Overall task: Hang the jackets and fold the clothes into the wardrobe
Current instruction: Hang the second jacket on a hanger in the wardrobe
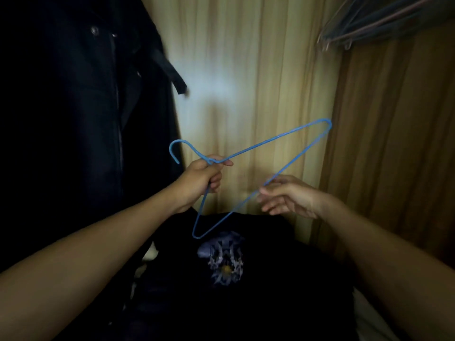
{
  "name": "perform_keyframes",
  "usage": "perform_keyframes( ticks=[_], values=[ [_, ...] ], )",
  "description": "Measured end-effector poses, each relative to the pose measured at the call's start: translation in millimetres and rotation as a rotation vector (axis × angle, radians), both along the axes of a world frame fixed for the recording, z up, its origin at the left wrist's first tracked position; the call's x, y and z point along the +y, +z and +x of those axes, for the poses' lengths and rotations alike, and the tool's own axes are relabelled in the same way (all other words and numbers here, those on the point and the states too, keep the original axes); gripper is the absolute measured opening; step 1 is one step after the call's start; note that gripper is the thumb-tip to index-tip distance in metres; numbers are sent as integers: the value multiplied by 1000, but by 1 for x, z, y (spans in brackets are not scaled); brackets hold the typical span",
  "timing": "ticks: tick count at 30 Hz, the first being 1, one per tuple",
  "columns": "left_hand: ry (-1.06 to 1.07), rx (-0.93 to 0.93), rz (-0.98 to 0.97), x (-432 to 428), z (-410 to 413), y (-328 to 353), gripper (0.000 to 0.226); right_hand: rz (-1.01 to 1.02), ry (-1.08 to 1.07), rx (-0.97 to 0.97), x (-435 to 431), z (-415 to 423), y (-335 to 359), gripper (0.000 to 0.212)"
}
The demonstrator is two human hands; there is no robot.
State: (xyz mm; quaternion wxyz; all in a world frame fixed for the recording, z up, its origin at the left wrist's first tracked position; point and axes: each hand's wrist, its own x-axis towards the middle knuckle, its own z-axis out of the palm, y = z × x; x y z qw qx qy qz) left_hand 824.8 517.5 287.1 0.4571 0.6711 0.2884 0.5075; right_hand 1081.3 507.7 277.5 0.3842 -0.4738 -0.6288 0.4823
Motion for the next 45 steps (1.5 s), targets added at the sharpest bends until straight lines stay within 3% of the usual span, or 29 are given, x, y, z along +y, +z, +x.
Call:
perform_keyframes(
  ticks=[4,7,9,12,14,16,18,21,25,28,33,36,42,45],
  values=[
    [17,-45,-64,-5,-11,-23,25,38,-175,-157,11,26,-56,28],
    [40,-43,-95,-7,-16,-38,25,164,-371,-264,25,43,-101,21],
    [55,-3,-111,-8,-18,-46,23,231,-408,-440,34,50,-128,29],
    [75,112,-143,-7,-22,-56,29,225,-376,-771,42,53,-156,78],
    [83,202,-180,-5,-26,-62,36,87,-282,-790,41,54,-167,119],
    [68,294,-221,-3,-30,-70,38,-5,-202,-760,41,55,-179,138],
    [53,385,-248,-2,-32,-78,37,-14,-203,-851,33,52,-182,127],
    [37,473,-278,1,-37,-89,37,112,-315,-996,27,52,-181,86],
    [-11,570,-299,6,-45,-98,38,151,-475,-942,14,51,-146,45],
    [-6,623,-285,7,-43,-100,38,215,-584,-895,9,38,-113,34],
    [27,572,-229,3,-6,-95,36,351,-428,-693,-7,-5,-84,14],
    [46,540,-144,1,21,-93,32,390,-307,-620,-25,-30,-74,12],
    [113,461,-66,4,38,-100,25,182,-231,-407,-37,-31,-62,14],
    [132,450,8,5,39,-108,24,209,-199,-487,-33,-31,-70,34]
  ],
)
